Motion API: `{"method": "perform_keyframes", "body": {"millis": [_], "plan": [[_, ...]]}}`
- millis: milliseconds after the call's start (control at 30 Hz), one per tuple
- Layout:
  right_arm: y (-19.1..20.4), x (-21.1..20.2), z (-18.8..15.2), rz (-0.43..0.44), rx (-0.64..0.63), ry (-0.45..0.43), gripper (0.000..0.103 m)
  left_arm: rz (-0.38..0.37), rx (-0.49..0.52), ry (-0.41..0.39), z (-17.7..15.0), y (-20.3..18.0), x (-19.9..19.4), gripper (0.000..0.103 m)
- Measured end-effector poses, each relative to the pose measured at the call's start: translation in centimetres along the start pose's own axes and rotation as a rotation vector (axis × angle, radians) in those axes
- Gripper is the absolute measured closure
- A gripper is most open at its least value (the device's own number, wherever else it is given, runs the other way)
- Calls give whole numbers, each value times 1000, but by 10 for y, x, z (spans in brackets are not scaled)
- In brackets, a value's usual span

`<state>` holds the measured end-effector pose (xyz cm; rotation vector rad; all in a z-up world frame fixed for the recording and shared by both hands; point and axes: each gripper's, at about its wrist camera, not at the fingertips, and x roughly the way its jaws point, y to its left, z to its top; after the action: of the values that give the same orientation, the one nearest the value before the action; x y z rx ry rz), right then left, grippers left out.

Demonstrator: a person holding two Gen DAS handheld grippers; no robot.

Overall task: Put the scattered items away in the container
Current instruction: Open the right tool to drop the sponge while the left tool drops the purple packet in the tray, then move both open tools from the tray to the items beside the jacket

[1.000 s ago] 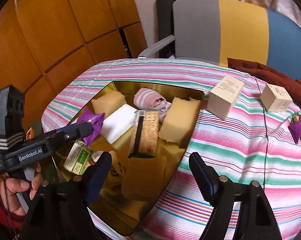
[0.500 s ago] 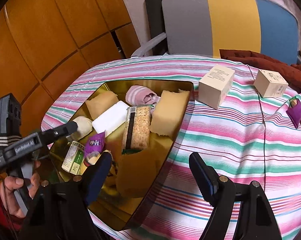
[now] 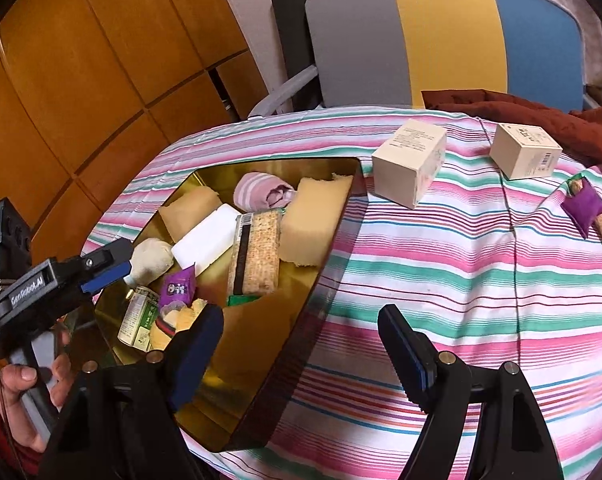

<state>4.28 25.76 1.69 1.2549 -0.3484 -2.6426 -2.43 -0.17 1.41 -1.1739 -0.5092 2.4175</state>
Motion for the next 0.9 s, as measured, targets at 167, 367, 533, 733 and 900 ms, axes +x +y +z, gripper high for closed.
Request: {"method": "perform_keyframes", "body": {"millis": [167, 367, 533, 733, 900], "plan": [[-10, -5, 2, -34, 7, -8, 22, -8, 46, 45, -4, -24, 9, 36], [-32, -15, 6, -82, 29, -16, 22, -27, 116, 91, -10, -57, 20, 36], [-50, -25, 8, -126, 32, -22, 20, -44, 175, 124, -19, -83, 33, 36], [-71, -38, 8, -178, 35, -32, 20, -61, 247, 176, -32, -114, 50, 36], [-89, -46, 11, -215, 41, -38, 20, -77, 288, 220, -43, -137, 63, 36]]}}
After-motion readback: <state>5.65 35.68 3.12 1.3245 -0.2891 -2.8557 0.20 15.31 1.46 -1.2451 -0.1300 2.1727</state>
